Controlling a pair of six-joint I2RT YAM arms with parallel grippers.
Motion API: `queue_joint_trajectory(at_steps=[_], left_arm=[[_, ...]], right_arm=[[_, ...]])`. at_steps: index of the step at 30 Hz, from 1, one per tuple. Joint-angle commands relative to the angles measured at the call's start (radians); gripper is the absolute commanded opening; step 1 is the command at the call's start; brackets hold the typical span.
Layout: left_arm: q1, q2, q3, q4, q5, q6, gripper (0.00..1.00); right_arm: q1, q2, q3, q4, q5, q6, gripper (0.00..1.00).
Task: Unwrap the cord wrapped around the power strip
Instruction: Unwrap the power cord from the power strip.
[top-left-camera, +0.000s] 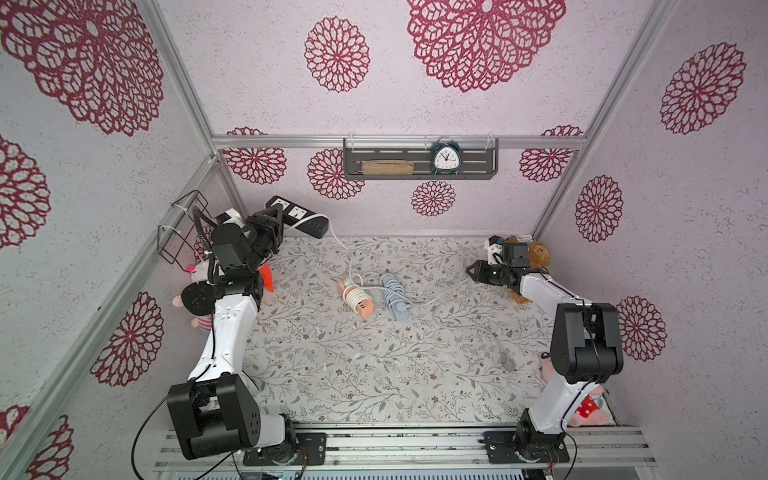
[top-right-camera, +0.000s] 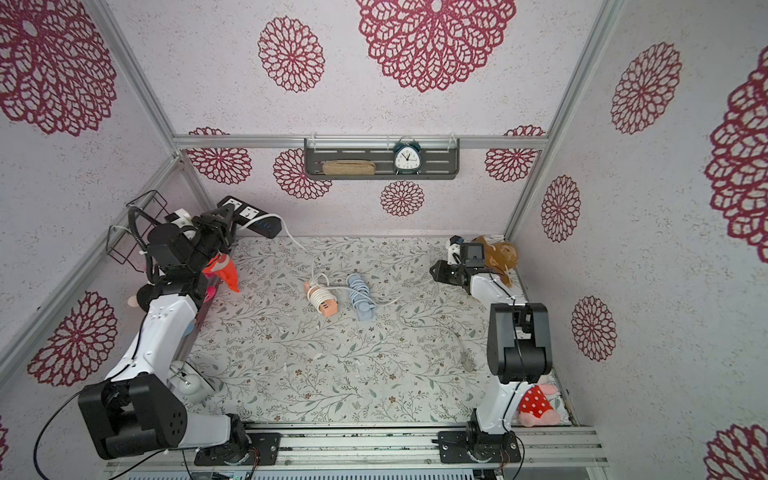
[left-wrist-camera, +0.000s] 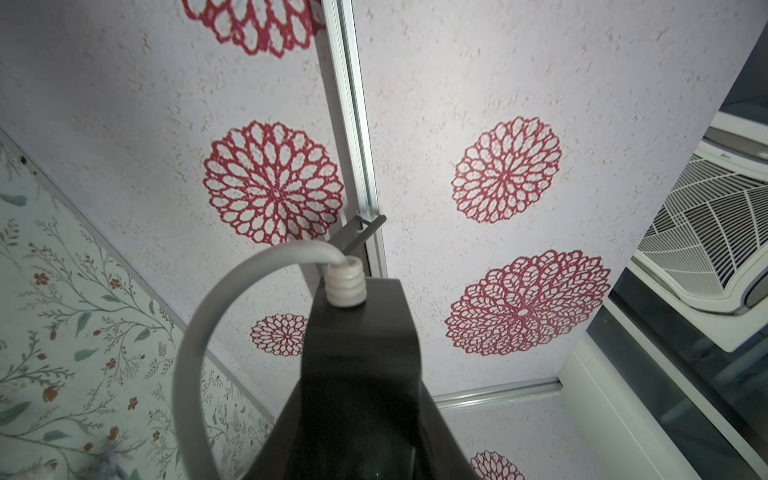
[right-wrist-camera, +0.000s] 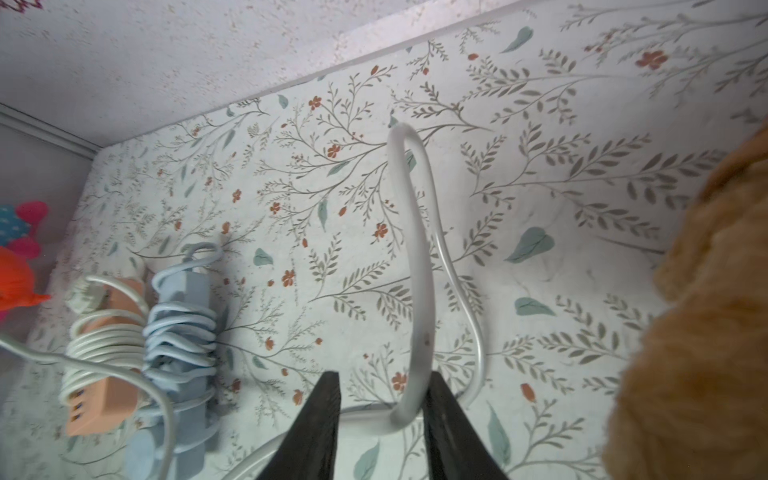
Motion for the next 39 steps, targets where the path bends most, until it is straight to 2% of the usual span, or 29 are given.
queue_joint_trajectory(at_steps=[1,5,10,14,22,26,29,36,37,39], left_arm=[[-0.055,0.013,0.014,0.04,0.015,0.013,0.0],[-0.12,0.055,0.023,0.074,0.01,0.0,0.0],[-0.191,0.124,0.053,0.108,0.016,-0.019,0.0],[-0.219,0.154,0.067,0.123,0.018,-0.026,0.0],[-0.251,0.19,0.052,0.163,0.028,-0.052,0.0],[-0.257,0.197,0.045,0.163,0.029,-0.052,0.0],[-0.258,0.201,0.04,0.164,0.026,-0.052,0.0],[-0.257,0.221,0.035,0.151,-0.006,-0.038,0.0],[-0.258,0.228,0.035,0.152,-0.008,-0.037,0.0],[-0.257,0.236,0.032,0.152,-0.015,-0.029,0.0]], right_arm=[[0.015,-0.131,0.023,-0.046,-0.132,-0.081,0.55],[0.12,-0.176,0.055,-0.002,-0.239,-0.087,0.66],[0.283,-0.139,0.12,0.156,-0.333,-0.043,0.67],[0.37,-0.061,0.203,0.171,-0.315,-0.046,0.67],[0.435,0.111,0.358,0.133,-0.232,-0.083,0.68],[0.445,0.178,0.432,0.133,-0.263,-0.082,0.68],[0.454,0.212,0.472,0.119,-0.305,-0.076,0.58],[0.451,0.168,0.455,0.071,-0.278,-0.125,0.07],[0.449,0.157,0.46,0.054,-0.268,-0.139,0.02],[0.445,0.134,0.469,0.025,-0.252,-0.162,0.0]])
